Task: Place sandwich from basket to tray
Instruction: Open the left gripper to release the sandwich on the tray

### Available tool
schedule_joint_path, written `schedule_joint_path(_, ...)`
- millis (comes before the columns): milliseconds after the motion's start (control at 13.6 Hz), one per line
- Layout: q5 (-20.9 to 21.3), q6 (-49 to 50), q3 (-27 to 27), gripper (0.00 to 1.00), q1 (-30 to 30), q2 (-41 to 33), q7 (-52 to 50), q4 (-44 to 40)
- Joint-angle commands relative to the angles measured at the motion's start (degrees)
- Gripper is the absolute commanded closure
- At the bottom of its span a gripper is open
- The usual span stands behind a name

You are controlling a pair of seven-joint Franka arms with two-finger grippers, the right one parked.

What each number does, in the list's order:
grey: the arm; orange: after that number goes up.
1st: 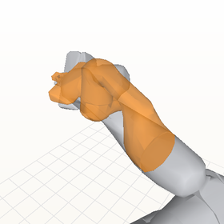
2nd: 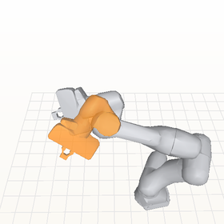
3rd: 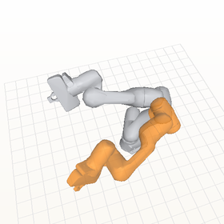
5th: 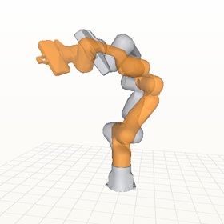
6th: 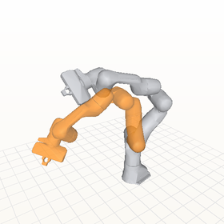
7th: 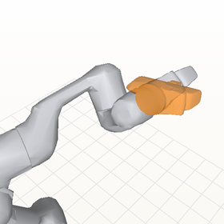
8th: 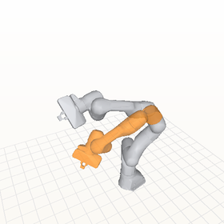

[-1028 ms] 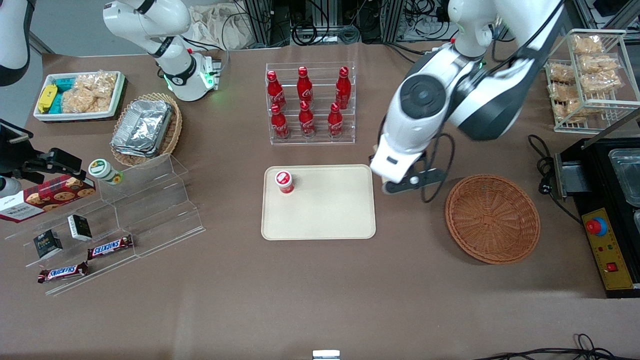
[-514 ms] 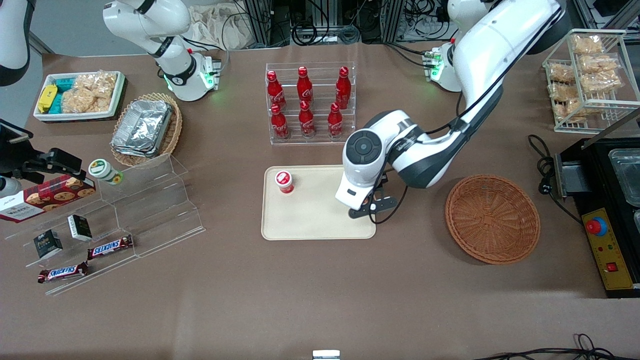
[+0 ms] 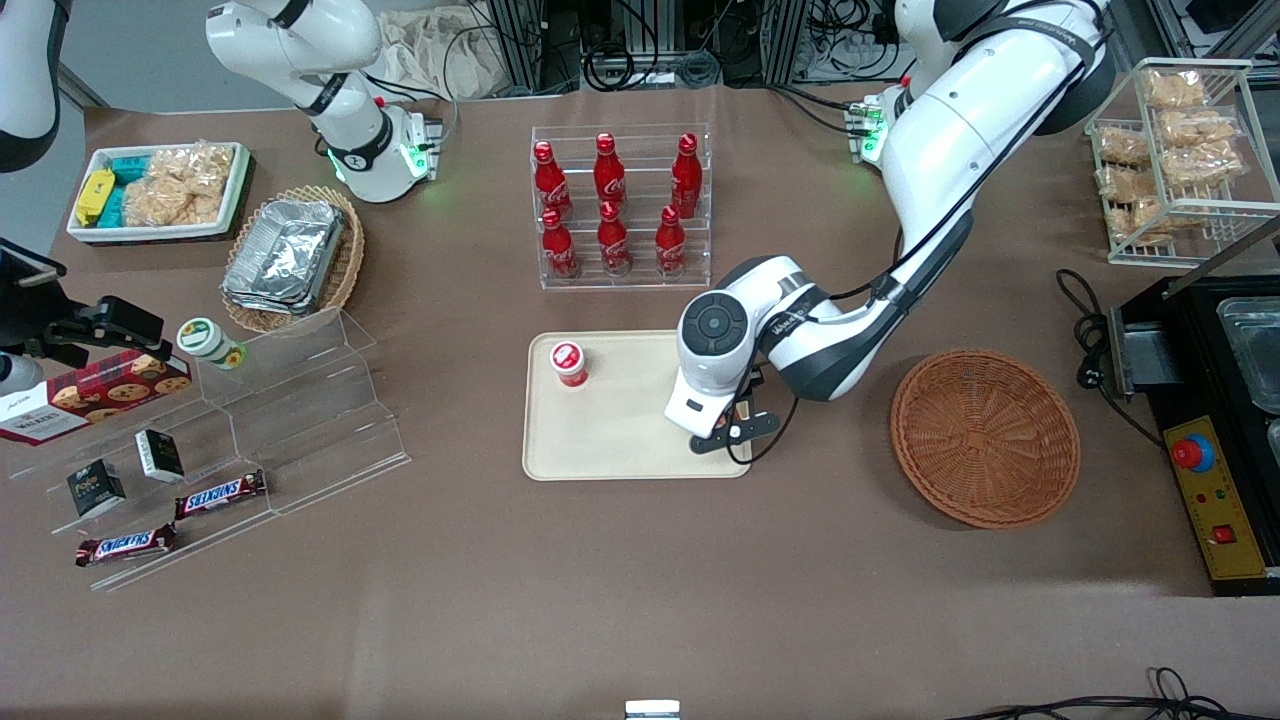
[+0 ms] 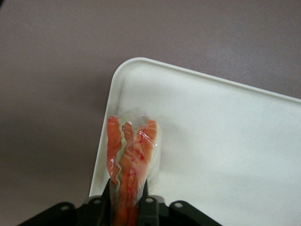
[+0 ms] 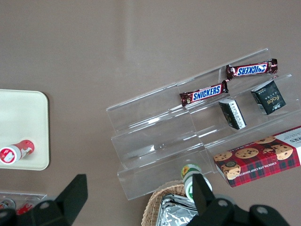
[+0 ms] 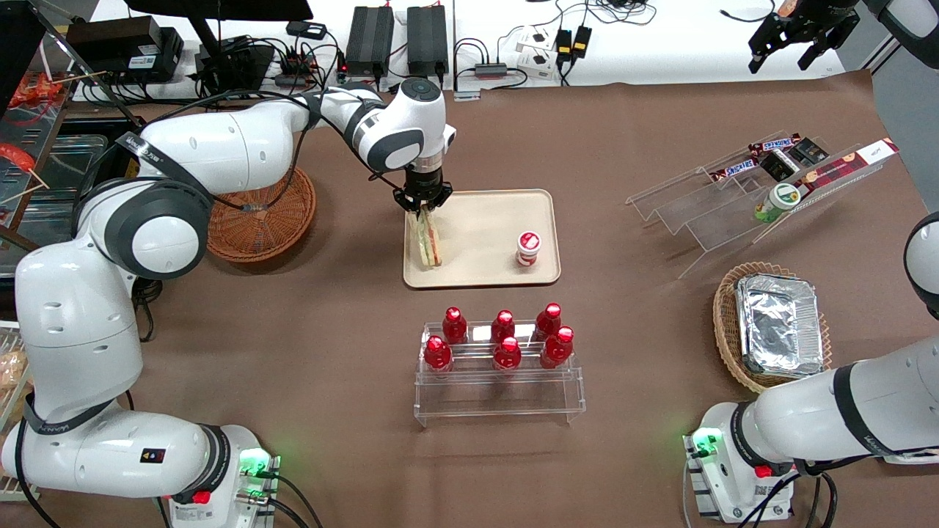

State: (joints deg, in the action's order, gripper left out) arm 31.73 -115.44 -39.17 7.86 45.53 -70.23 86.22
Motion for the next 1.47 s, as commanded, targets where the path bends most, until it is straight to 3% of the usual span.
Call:
schedule_joint_path(0, 0.96, 0.04, 0.50, 0.17, 0.93, -0.27, -2.97, -1.76)
schedule_joint_path(147, 0.96, 0.30, 0.41, 0.00, 0.67, -1.58, -5.25, -2.11)
schedule_joint_path(514, -0.88, 7.92, 0.06, 0.00, -3.00, -13.95, -10.45, -1.59)
schedule_joint_path(807, -7.20, 11.63, -0.03, 0.00, -9.94, -24.16, -9.14, -1.50)
schedule_joint_path(1028, -9.93, 12.61, -0.03, 0.00, -14.34, -27.25, -4.85, -1.50)
schedule_joint_path(1394, -16.25, 17.34, -0.03, 0.00, -23.30, -30.32, 14.99, -1.67)
